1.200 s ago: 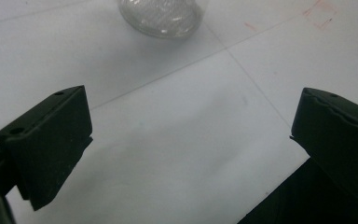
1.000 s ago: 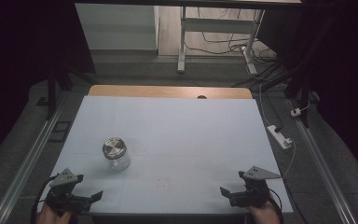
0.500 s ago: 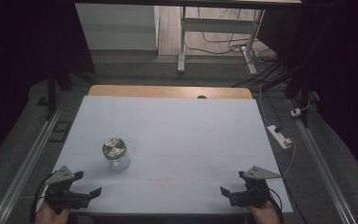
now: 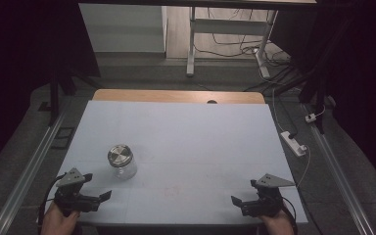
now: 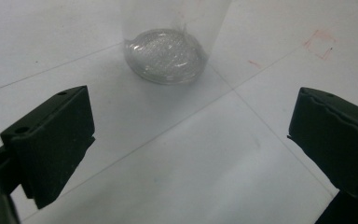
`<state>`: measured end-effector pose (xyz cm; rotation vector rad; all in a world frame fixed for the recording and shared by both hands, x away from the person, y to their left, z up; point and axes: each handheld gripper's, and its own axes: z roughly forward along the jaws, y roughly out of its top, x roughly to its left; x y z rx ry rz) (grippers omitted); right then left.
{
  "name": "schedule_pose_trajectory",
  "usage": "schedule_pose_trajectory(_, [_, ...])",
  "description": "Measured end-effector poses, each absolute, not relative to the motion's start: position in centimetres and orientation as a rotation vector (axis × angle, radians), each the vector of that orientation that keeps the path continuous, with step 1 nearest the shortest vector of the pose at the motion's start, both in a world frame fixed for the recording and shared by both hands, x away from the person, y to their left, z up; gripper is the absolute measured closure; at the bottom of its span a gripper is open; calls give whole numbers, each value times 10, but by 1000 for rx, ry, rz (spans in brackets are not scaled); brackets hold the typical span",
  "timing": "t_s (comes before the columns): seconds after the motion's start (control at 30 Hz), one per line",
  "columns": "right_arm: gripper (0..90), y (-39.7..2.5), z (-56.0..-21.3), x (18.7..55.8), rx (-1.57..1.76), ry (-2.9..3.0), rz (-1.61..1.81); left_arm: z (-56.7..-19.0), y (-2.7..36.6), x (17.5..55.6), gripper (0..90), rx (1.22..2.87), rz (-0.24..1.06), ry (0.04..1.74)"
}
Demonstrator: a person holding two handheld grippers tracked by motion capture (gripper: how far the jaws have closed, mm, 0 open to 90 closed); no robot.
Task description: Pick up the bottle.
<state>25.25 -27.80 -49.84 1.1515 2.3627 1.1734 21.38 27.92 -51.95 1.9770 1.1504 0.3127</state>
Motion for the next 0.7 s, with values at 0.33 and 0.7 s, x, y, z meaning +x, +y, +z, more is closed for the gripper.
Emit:
schedule_pose_trajectory(0.33, [28,-278,-499,253,1149,2369,1178,-521,273,228,2,1984,299,1156])
schedule_pose_trajectory(0.7, [28,-278,-499,253,1147,2374,1180,-522,269,243,0,1996,272,1150])
